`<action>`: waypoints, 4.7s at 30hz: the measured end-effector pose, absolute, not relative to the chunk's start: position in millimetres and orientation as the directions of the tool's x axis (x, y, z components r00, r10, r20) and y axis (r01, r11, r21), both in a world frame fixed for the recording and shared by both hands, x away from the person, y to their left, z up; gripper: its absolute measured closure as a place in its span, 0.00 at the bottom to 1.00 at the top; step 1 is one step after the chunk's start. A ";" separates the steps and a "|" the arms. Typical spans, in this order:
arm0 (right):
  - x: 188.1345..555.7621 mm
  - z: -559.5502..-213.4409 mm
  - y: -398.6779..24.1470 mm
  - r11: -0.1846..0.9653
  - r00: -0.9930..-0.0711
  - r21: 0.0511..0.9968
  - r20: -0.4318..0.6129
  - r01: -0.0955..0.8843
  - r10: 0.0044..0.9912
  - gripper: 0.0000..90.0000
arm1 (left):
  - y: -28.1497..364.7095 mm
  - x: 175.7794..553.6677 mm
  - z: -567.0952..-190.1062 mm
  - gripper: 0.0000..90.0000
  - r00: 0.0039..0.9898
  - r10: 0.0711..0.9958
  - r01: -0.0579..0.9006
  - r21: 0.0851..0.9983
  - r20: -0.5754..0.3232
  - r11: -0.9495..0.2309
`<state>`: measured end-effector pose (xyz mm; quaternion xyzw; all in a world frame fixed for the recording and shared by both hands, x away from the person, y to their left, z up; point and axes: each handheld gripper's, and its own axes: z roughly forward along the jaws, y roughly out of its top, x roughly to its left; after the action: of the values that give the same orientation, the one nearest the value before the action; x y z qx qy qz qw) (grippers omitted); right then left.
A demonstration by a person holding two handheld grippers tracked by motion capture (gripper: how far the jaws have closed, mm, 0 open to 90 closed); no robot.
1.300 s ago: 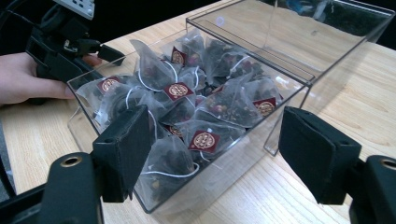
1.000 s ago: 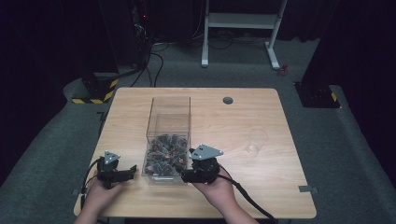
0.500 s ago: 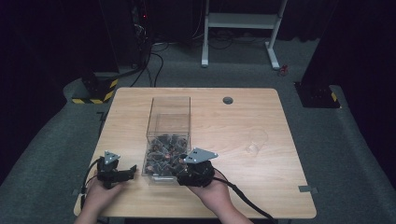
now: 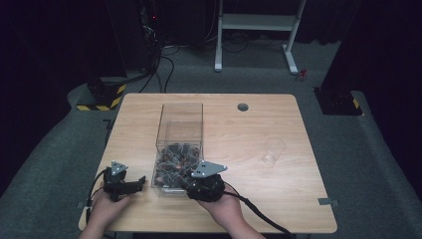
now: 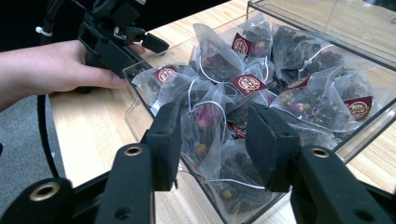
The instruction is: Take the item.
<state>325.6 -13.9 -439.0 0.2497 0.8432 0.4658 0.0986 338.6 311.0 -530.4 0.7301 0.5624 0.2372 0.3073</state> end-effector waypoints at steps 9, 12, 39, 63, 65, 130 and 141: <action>329.4 -445.2 -9.6 0.452 -0.852 0.825 0.066 0.340 0.519 0.77 | 310.5 338.4 -530.6 0.07 0.251 0.968 0.677 0.716 -0.005 -0.171; 331.4 -448.1 -8.1 0.460 -0.851 0.815 0.074 0.352 0.520 0.78 | 310.5 338.4 -530.6 0.07 0.251 0.968 0.677 0.716 -0.006 -0.171; 330.9 -447.5 -15.3 0.421 -0.860 0.849 0.072 0.319 0.506 1.00 | 310.6 338.6 -530.6 0.07 0.252 0.968 0.675 0.717 -0.002 -0.174; 331.4 -433.9 -26.3 0.353 -0.846 0.885 0.078 0.302 0.528 1.00 | 310.9 338.6 -530.4 0.07 0.255 0.967 0.676 0.715 0.000 -0.178; 331.8 -432.9 -27.9 0.352 -0.843 0.886 0.074 0.301 0.533 1.00 | 310.9 338.6 -530.4 0.07 0.255 0.967 0.676 0.715 -0.001 -0.178; 360.2 -412.9 -141.6 0.233 -0.661 0.921 0.034 0.312 0.749 1.00 | 310.7 338.6 -530.6 0.07 0.252 0.968 0.675 0.717 -0.003 -0.174; 367.7 -407.6 -160.6 0.227 -0.623 0.922 0.019 0.313 0.782 1.00 | 310.6 338.6 -530.6 0.07 0.252 0.968 0.675 0.717 -0.003 -0.174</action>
<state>367.7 -160.6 -407.6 0.3662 0.7477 0.5025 0.2333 338.6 310.6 -530.6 0.7284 0.5637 0.2370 0.3090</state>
